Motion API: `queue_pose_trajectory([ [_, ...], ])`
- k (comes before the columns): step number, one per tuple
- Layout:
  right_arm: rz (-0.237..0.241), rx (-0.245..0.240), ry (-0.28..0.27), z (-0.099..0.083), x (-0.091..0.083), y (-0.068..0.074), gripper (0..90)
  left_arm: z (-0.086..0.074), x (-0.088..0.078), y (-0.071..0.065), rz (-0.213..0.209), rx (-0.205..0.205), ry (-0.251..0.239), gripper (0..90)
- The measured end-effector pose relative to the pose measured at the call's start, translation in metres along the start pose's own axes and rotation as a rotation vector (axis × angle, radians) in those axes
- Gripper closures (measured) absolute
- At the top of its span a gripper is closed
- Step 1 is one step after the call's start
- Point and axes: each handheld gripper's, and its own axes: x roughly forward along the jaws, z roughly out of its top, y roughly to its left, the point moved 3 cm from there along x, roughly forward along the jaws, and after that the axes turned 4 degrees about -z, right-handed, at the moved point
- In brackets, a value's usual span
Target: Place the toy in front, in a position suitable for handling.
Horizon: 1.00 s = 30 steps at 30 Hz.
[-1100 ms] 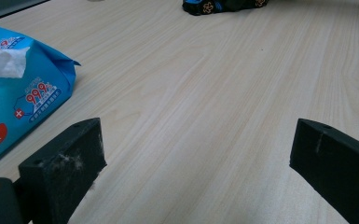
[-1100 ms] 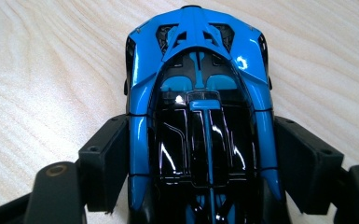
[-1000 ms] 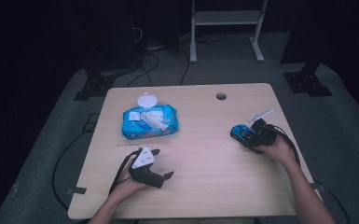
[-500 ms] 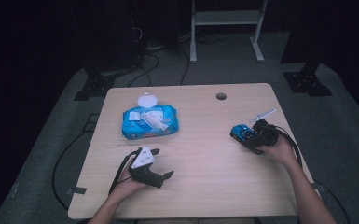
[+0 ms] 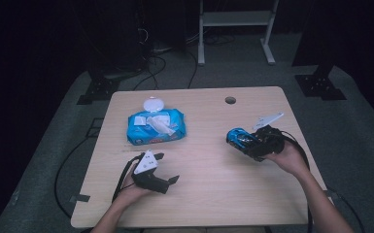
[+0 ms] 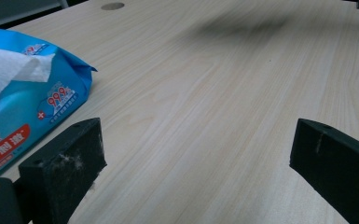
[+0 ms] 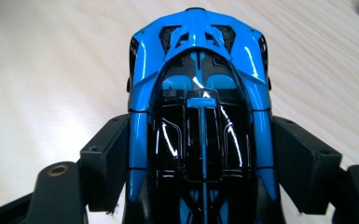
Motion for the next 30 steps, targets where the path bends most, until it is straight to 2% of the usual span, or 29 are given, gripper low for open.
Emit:
queue_pose_trajectory([
  [2, 0.049, -0.064, -0.01, 0.01, 0.001, 0.025, 27.6, 0.0, -0.001, 0.001, 0.006, -0.004, -0.006, 2.4],
  [3, 0.066, -0.074, -0.006, 0.011, 0.003, 0.033, 27.6, 0.0, -0.002, 0.002, 0.008, -0.007, -0.007, 2.4],
  [4, 0.066, -0.074, -0.006, 0.011, 0.003, 0.033, 27.6, 0.0, -0.002, 0.002, 0.009, -0.008, -0.006, 2.4],
  [6, 0.103, -0.097, 0.01, 0.012, 0.012, 0.05, 27.6, -0.001, -0.003, 0.004, 0.012, -0.011, 0.0, 2.4],
  [11, 0.176, -0.199, 0.075, 0.009, 0.037, 0.089, 27.6, -0.002, -0.004, 0.006, 0.017, -0.016, -0.004, 2.3],
  [17, 0.243, -0.301, 0.109, 0.007, 0.053, 0.122, 27.6, -0.002, -0.005, 0.009, 0.029, -0.022, -0.005, 2.4],
  [20, 0.259, -0.31, 0.113, 0.004, 0.058, 0.125, 27.5, -0.002, -0.006, 0.012, 0.042, -0.029, -0.004, 2.4],
  [21, 0.254, -0.333, 0.097, 0.001, 0.06, 0.129, 27.5, -0.002, -0.006, 0.014, 0.048, -0.032, -0.005, 2.4],
  [24, 0.248, -0.349, 0.092, 0.001, 0.06, 0.13, 27.3, 0.002, -0.006, 0.021, 0.075, -0.049, -0.01, 2.4],
  [28, 0.262, -0.326, 0.084, 0.001, 0.059, 0.129, 24.5, 0.011, -0.007, 0.031, 0.115, -0.06, -0.029, 2.4],
  [29, 0.259, -0.302, 0.045, 0.002, 0.053, 0.128, 23.2, 0.014, -0.007, 0.033, 0.125, -0.056, -0.028, 2.4],
  [30, 0.256, -0.297, 0.023, 0.002, 0.048, 0.126, 22.3, 0.019, -0.007, 0.039, 0.143, -0.05, -0.04, 2.4],
])
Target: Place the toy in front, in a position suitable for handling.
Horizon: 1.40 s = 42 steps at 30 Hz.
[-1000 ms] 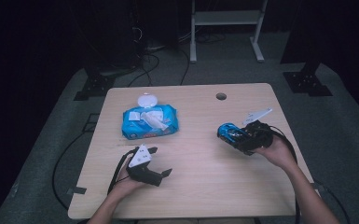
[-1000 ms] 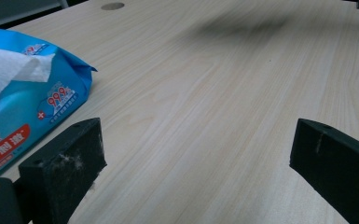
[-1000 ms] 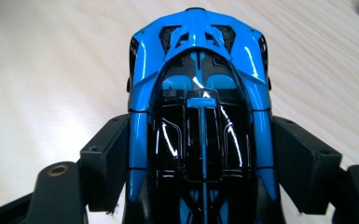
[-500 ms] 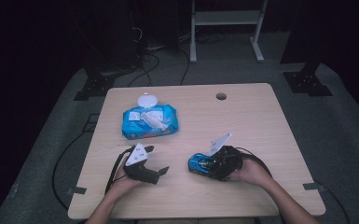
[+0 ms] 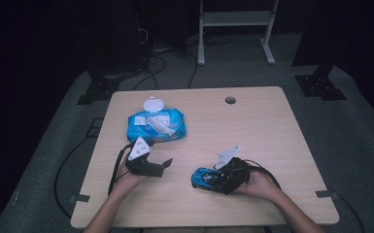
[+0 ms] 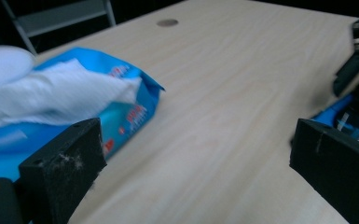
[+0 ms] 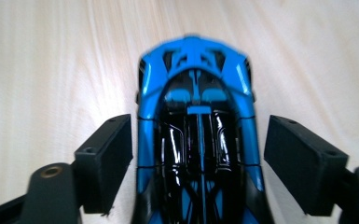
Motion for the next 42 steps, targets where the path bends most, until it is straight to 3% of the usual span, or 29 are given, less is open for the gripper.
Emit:
queue_pose_trajectory([
  [3, -0.012, 0.009, -0.038, 0.0, -0.01, 0.001, 21.6, 0.006, 0.004, 0.006, 0.016, 0.017, 0.006, 2.4],
  [8, -0.04, 0.021, -0.073, -0.011, -0.028, 0.001, 21.6, 0.025, 0.019, 0.029, 0.069, 0.044, 0.02, 2.4],
  [12, -0.048, 0.067, -0.099, -0.026, -0.038, -0.001, 21.6, 0.036, 0.035, 0.053, 0.104, 0.017, 0.052, 2.4],
  [16, -0.047, 0.104, -0.109, -0.037, -0.045, -0.003, 21.6, 0.035, 0.048, 0.077, 0.128, -0.006, 0.108, 7.0],
  [20, -0.053, 0.112, -0.107, -0.048, -0.048, -0.003, 21.6, 0.03, 0.055, 0.086, 0.129, -0.021, 0.168, 13.9],
  [22, -0.055, 0.125, -0.106, -0.052, -0.049, -0.004, 21.6, 0.028, 0.058, 0.089, 0.142, -0.04, 0.163, 15.3],
  [28, -0.061, 0.144, -0.118, -0.056, -0.051, -0.008, 21.6, 0.025, 0.063, 0.093, 0.162, -0.028, 0.199, 34.1],
  [32, -0.066, 0.142, -0.122, -0.057, -0.05, -0.007, 21.6, 0.022, 0.064, 0.095, 0.181, -0.041, 0.209, 52.1],
  [37, -0.065, 0.149, -0.126, -0.057, -0.049, -0.007, 21.6, 0.024, 0.059, 0.097, 0.168, -0.052, 0.21, 72.1],
  [39, -0.067, 0.15, -0.13, -0.058, -0.049, -0.007, 21.6, 0.024, 0.057, 0.098, 0.165, -0.054, 0.201, 77.9],
  [42, -0.072, 0.153, -0.134, -0.057, -0.048, -0.007, 21.6, 0.027, 0.051, 0.099, 0.143, -0.095, 0.155, 80.3],
])
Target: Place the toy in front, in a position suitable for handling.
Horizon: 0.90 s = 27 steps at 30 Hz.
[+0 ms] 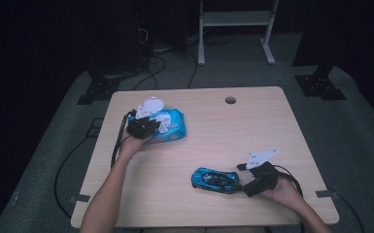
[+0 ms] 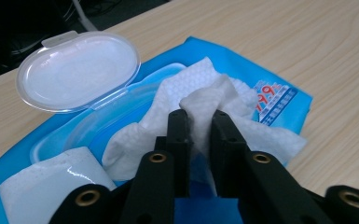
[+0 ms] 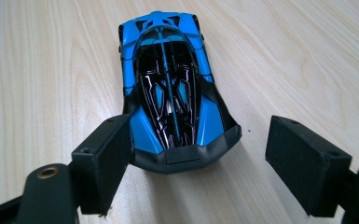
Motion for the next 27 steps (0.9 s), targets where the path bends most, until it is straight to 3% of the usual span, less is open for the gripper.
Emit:
queue_pose_trajectory([
  [4, -0.009, 0.0, -0.004, 0.0, 0.0, 0.0, 21.5, 0.008, -0.012, -0.001, -0.071, -0.063, -0.101, 82.2],
  [5, -0.008, 0.002, -0.006, 0.0, 0.0, 0.0, 21.1, 0.015, -0.019, -0.006, -0.102, -0.068, -0.151, 82.1],
  [6, -0.008, 0.002, -0.006, 0.0, 0.0, 0.0, 21.1, 0.015, -0.019, -0.006, -0.102, -0.068, -0.151, 82.1],
  [10, -0.013, 0.004, -0.009, 0.0, 0.001, 0.0, 20.4, 0.028, -0.036, -0.025, -0.177, -0.034, -0.226, 81.9],
  [11, -0.015, 0.003, -0.007, 0.0, 0.001, 0.0, 19.9, 0.032, -0.044, -0.039, -0.229, -0.004, -0.262, 81.8],
  [12, -0.015, 0.003, -0.007, 0.0, 0.001, 0.0, 19.9, 0.032, -0.044, -0.039, -0.229, -0.004, -0.262, 81.7],
  [15, -0.021, 0.002, -0.008, 0.0, 0.001, 0.001, 19.2, 0.035, -0.056, -0.064, -0.32, 0.026, -0.295, 81.2],
  [16, -0.023, 0.001, -0.007, 0.0, 0.001, 0.001, 18.9, 0.034, -0.059, -0.08, -0.361, 0.06, -0.296, 80.4],
  [17, -0.023, 0.001, -0.007, 0.0, 0.001, 0.001, 18.9, 0.034, -0.059, -0.08, -0.361, 0.06, -0.296, 80.1],
  [21, -0.013, -0.003, -0.014, 0.0, 0.002, 0.003, 18.5, 0.022, -0.059, -0.119, -0.48, 0.123, -0.276, 79.4],
  [27, -0.008, 0.004, -0.013, -0.002, -0.001, 0.004, 16.7, -0.004, -0.035, -0.163, -0.595, 0.213, -0.153, 79.1],
])
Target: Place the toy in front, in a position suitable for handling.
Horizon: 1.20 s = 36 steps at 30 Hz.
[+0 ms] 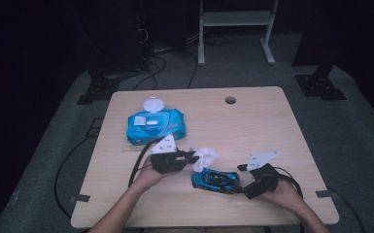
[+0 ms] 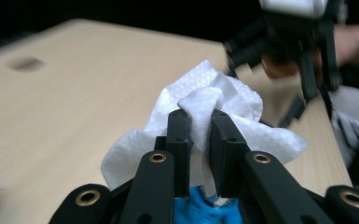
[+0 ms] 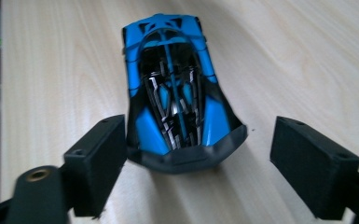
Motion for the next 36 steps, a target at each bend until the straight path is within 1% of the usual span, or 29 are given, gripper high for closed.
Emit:
queue_pose_trajectory([
  [1, 0.011, 0.002, 0.008, -0.001, -0.001, 0.001, 16.0, -0.004, 0.006, -0.003, -0.02, 0.0, 0.012, 78.3],
  [3, 0.003, -0.015, 0.034, -0.005, 0.002, 0.005, 15.9, -0.012, 0.015, -0.007, -0.039, 0.014, 0.05, 78.2],
  [4, 0.003, -0.015, 0.034, -0.005, 0.002, 0.005, 15.9, -0.015, 0.018, -0.009, -0.053, 0.006, 0.058, 78.2],
  [5, 0.005, -0.02, 0.038, -0.005, 0.003, 0.007, 15.9, -0.018, 0.021, -0.012, -0.063, 0.021, 0.083, 78.2],
  [6, 0.008, -0.018, 0.045, -0.004, 0.008, 0.01, 15.9, -0.02, 0.023, -0.013, -0.06, 0.032, 0.103, 77.1],
  [7, 0.008, -0.027, 0.048, -0.003, 0.011, 0.01, 15.6, -0.025, 0.026, -0.015, -0.075, 0.032, 0.133, 76.7],
  [8, 0.008, -0.027, 0.048, -0.003, 0.011, 0.01, 15.6, -0.025, 0.026, -0.015, -0.075, 0.032, 0.133, 76.6],
  [9, 0.002, -0.056, 0.065, -0.001, 0.017, 0.011, 15.7, -0.027, 0.027, -0.017, -0.078, 0.043, 0.153, 76.6],
  [11, -0.006, -0.068, 0.07, 0.0, 0.019, 0.011, 16.3, -0.032, 0.031, -0.019, -0.079, 0.071, 0.21, 75.9],
  [12, -0.005, -0.086, 0.079, 0.001, 0.021, 0.01, 20.5, -0.033, 0.031, -0.02, -0.082, 0.071, 0.22, 75.9],
  [13, 0.005, -0.104, 0.083, 0.002, 0.022, 0.009, 20.8, -0.034, 0.032, -0.02, -0.086, 0.075, 0.228, 75.9],
  [16, 0.019, -0.14, 0.092, 0.006, 0.025, 0.005, 21.1, -0.038, 0.032, -0.023, -0.102, 0.062, 0.258, 75.9],
  [18, 0.028, -0.166, 0.102, 0.009, 0.027, 0.003, 21.2, -0.039, 0.032, -0.022, -0.103, 0.054, 0.258, 75.6],
  [19, 0.033, -0.17, 0.1, 0.01, 0.028, 0.002, 21.2, -0.039, 0.031, -0.021, -0.108, 0.039, 0.259, 75.1],
  [21, 0.041, -0.183, 0.069, 0.009, 0.031, 0.001, 21.3, -0.039, 0.028, -0.019, -0.119, 0.032, 0.257, 73.2],
  [22, 0.041, -0.187, 0.069, 0.009, 0.031, 0.002, 21.3, -0.039, 0.026, -0.018, -0.119, 0.034, 0.253, 72.9],
  [23, 0.041, -0.187, 0.069, 0.009, 0.031, 0.002, 21.3, -0.038, 0.023, -0.018, -0.106, 0.041, 0.247, 72.9],
  [24, 0.037, -0.207, 0.068, 0.009, 0.032, 0.002, 21.4, -0.037, 0.02, -0.017, -0.088, 0.05, 0.244, 72.8],
  [25, 0.032, -0.228, 0.074, 0.009, 0.032, 0.002, 21.6, -0.037, 0.018, -0.015, -0.076, 0.049, 0.237, 67.6],
  [26, 0.021, -0.25, 0.081, 0.009, 0.033, 0.003, 22.2, -0.036, 0.016, -0.013, -0.066, 0.036, 0.229, 67.6],
  [27, 0.025, -0.245, 0.079, 0.01, 0.034, 0.002, 22.1, -0.036, 0.014, -0.011, -0.056, 0.03, 0.226, 60.7],
  [28, 0.025, -0.245, 0.079, 0.01, 0.034, 0.002, 22.1, -0.037, 0.013, -0.009, -0.049, 0.029, 0.229, 60.7],
  [30, 0.024, -0.248, 0.08, 0.01, 0.034, 0.002, 22.1, -0.039, 0.01, -0.005, -0.06, 0.017, 0.218, 56.3],
  [31, 0.017, -0.246, 0.08, 0.009, 0.033, 0.003, 22.1, -0.038, 0.009, -0.005, -0.059, 0.01, 0.216, 39.8],
  [32, 0.014, -0.246, 0.079, 0.009, 0.033, 0.003, 22.1, -0.037, 0.008, -0.004, -0.066, 0.0, 0.213, 36.8],
  [33, 0.014, -0.244, 0.078, 0.009, 0.033, 0.003, 22.1, -0.036, 0.007, -0.003, -0.084, -0.007, 0.192, 32.6],
  [34, 0.014, -0.244, 0.078, 0.009, 0.033, 0.003, 22.1, -0.034, 0.007, -0.003, -0.094, -0.016, 0.171, 32.6],
  [35, 0.015, -0.244, 0.076, 0.009, 0.033, 0.003, 22.1, -0.033, 0.007, -0.002, -0.092, -0.024, 0.158, 26.8],
  [36, 0.018, -0.242, 0.074, 0.008, 0.033, 0.002, 22.1, -0.033, 0.008, 0.0, -0.091, -0.029, 0.153, 24.9],
])
